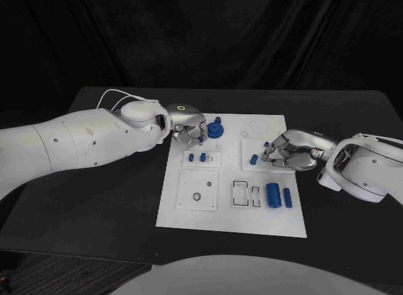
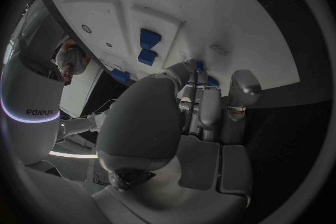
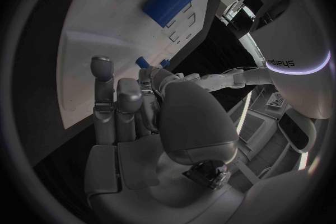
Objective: Assemble the parts on the task board
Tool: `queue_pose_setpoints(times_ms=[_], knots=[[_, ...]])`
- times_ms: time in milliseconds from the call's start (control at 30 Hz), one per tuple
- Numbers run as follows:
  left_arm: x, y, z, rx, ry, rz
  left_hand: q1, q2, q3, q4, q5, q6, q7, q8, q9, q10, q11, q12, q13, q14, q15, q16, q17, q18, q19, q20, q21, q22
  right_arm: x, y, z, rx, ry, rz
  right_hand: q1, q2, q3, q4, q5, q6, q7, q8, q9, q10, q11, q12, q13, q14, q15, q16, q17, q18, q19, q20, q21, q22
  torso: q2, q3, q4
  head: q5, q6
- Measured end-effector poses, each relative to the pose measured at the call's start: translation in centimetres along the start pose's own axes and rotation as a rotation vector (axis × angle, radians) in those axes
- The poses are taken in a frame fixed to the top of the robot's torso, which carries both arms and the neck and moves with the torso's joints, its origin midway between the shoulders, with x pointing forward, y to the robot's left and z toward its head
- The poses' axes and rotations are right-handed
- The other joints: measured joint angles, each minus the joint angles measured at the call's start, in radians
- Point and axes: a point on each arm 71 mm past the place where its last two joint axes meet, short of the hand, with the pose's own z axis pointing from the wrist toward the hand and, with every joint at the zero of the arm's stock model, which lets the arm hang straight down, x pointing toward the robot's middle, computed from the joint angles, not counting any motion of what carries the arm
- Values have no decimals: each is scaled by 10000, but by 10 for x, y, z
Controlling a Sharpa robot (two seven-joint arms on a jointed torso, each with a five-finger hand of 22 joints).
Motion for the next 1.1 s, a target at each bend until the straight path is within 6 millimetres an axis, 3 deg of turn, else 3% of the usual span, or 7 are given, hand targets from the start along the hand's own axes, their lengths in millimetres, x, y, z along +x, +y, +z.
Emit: queue_pose_setpoints(times_ms=[167, 367, 500, 800, 1100], knots=[[0, 2, -2, -51, 5, -9, 60, 60, 27, -27, -1, 114, 2, 23, 0, 161, 13, 0, -46, 0, 0, 0, -15, 0, 35, -34, 41, -1, 0, 0, 0, 7, -1, 0, 0, 0, -19, -19, -38, 0, 0, 0, -1, 0, 0, -5, -10, 0, 0, 0, -4, 1, 0, 0, -23, 0, 0, 5, 9, 5, 0], [1, 4, -4, -62, -23, -20, 180, 179, -14, -124, -28, 604, 94, 214, 52, 923, 78, 141, -106, 240, 20, 97, 165, 0, 331, -66, 542, -1, 0, 0, 0, 0, 3, 0, 0, 0, -29, -29, -40, 0, 0, 0, -1, 0, 0, -5, -10, 0, 0, 0, -4, 0, 0, 0, -39, -1, -2, 6, 12, 32, 0], [2, 6, -7, -33, -137, -6, 236, 233, -42, -152, 139, 879, 88, 292, 64, 1234, 85, 135, -186, 415, 21, 202, 320, -1, 555, -89, 905, -1, 0, 0, 0, 1, 3, 0, 0, 0, -29, -29, -40, 0, 0, 0, 3, 0, 0, -4, -9, 0, 0, 0, -4, 0, 0, 0, -39, -1, -1, 4, 12, 15, 0], [1, 9, -14, 221, -867, 196, 359, 311, -114, -107, 364, 948, 91, 294, 59, 1380, 195, -83, -386, 761, -4, 319, 530, -2, 933, -107, 1428, -1, 0, 0, 0, 7, 3, 9, 0, 0, -29, -29, -84, 0, 0, 0, 7, 0, 0, -4, -20, 0, 0, 0, -24, 0, 0, 0, -75, -2, -3, 0, 7, 31, 0], [-2, 10, -23, 415, -1501, 357, 265, 405, -213, -9, 306, 985, 53, 251, 24, 1495, 193, -308, -565, 790, -34, 319, 471, -1, 1003, -105, 1459, -2, 0, -1, 0, 20, 2, 42, 0, 0, -29, -29, -81, 0, 0, 0, 6, -37, -37, -4, -45, 0, 0, -39, -44, 106, 0, 0, -76, -2, -5, -6, -9, 41, 0]])
